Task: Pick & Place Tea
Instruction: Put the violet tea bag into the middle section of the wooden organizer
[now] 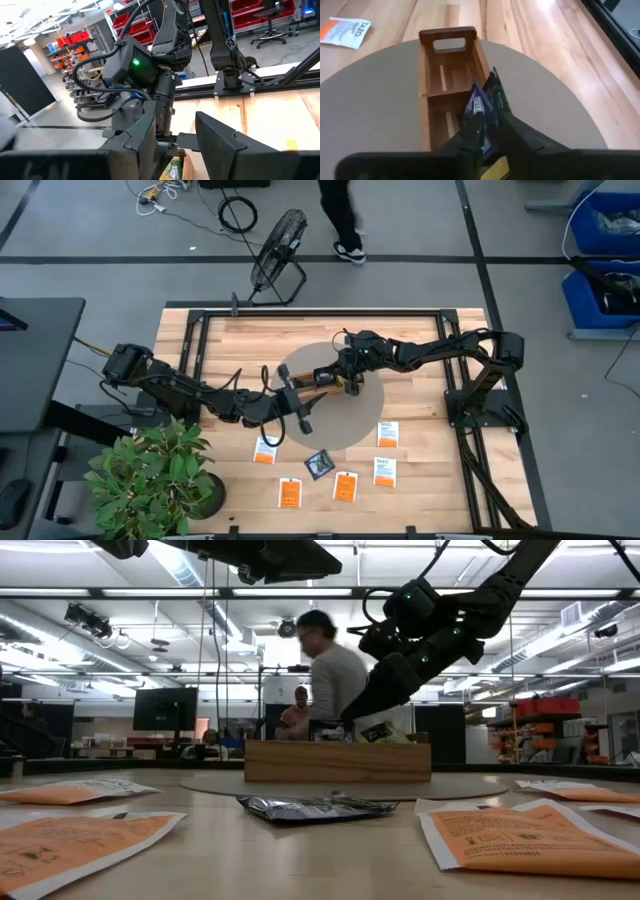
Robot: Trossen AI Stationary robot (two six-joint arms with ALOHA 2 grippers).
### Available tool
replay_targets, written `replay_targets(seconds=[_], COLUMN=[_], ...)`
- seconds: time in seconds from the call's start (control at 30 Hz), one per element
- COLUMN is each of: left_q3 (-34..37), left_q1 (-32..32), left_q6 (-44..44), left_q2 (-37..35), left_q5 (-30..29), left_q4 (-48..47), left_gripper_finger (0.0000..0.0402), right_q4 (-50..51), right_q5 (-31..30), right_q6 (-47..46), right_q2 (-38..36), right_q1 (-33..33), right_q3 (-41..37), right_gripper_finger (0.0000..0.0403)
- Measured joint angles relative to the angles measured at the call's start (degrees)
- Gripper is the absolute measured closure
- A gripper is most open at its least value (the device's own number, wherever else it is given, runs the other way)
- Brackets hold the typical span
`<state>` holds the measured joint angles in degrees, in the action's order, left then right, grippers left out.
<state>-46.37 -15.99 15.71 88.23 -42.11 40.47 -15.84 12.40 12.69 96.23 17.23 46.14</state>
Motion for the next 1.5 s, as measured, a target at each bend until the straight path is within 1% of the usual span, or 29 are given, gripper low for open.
replay_targets(seconds=[0.17, 0.3, 0.47, 0.63, 0.73, 0.77, 0.8, 0.93, 0.97, 1.1, 1.17, 1.23, 1.33, 1.5], left_q3=[0.0, 0.0, 0.0, 0.0, 0.0, 0.1, 0.1, 0.1, 0.1, 0.1, 0.0, 0.0, -0.9, -4.4], left_q1=[0.0, 0.0, 0.0, -0.7, -0.7, -0.7, -0.7, -0.5, -0.5, -1.0, -1.1, -1.1, -1.2, -1.3], left_q6=[-0.4, -0.5, -0.5, -2.0, -6.0, -7.8, -9.7, -15.9, -17.5, -23.2, -25.4, -27.5, -30.3, -33.5], left_q2=[0.0, 0.0, 0.0, 0.0, 0.0, 0.0, 0.0, 0.0, 0.3, 2.6, 4.5, 6.9, 10.6, 16.0], left_q5=[0.0, 0.0, 0.0, 0.6, 4.8, 7.5, 10.9, 27.9, 30.1, 31.5, 32.2, 34.0, 35.9, 38.0], left_q4=[0.0, 0.0, -0.5, -5.0, -10.4, -12.3, -14.4, -21.5, -22.2, -24.5, -24.6, -25.1, -25.1, -25.6], left_gripper_finger=[0.0257, 0.0257, 0.0257, 0.0257, 0.0257, 0.0257, 0.0257, 0.0257, 0.0256, 0.0243, 0.0229, 0.0211, 0.018, 0.0137], right_q4=[1.8, 10.3, 24.3, 33.6, 34.8, 34.9, 35.1, 35.4, 35.2, 34.9, 35.0, 35.0, 35.3, 36.1], right_q5=[0.0, 0.0, -0.1, 0.0, -1.8, -2.6, -3.7, -10.8, -12.5, -18.6, -20.5, -22.0, -23.4, -23.5], right_q6=[-0.7, 0.3, 0.9, -2.8, -5.8, -6.6, -7.3, -9.6, -10.2, -12.3, -13.4, -14.4, -15.7, -17.3], right_q2=[-0.1, -1.6, -6.5, -12.5, -14.4, -14.5, -14.4, -13.8, -13.7, -13.6, -13.6, -13.6, -13.6, -13.6], right_q1=[0.0, -0.2, -2.5, -8.9, -15.2, -17.5, -19.8, -27.9, -29.5, -34.6, -36.3, -37.7, -39.0, -39.5], right_q3=[2.5, 6.3, 10.8, 11.3, 10.5, 10.2, 10.0, 10.0, 10.0, 10.0, 10.0, 10.0, 10.0, 10.0], right_gripper_finger=[0.0281, 0.026, 0.0252, 0.0252, 0.0252, 0.0252, 0.0252, 0.0252, 0.0252, 0.0252, 0.0252, 0.0252, 0.0252, 0.0252])
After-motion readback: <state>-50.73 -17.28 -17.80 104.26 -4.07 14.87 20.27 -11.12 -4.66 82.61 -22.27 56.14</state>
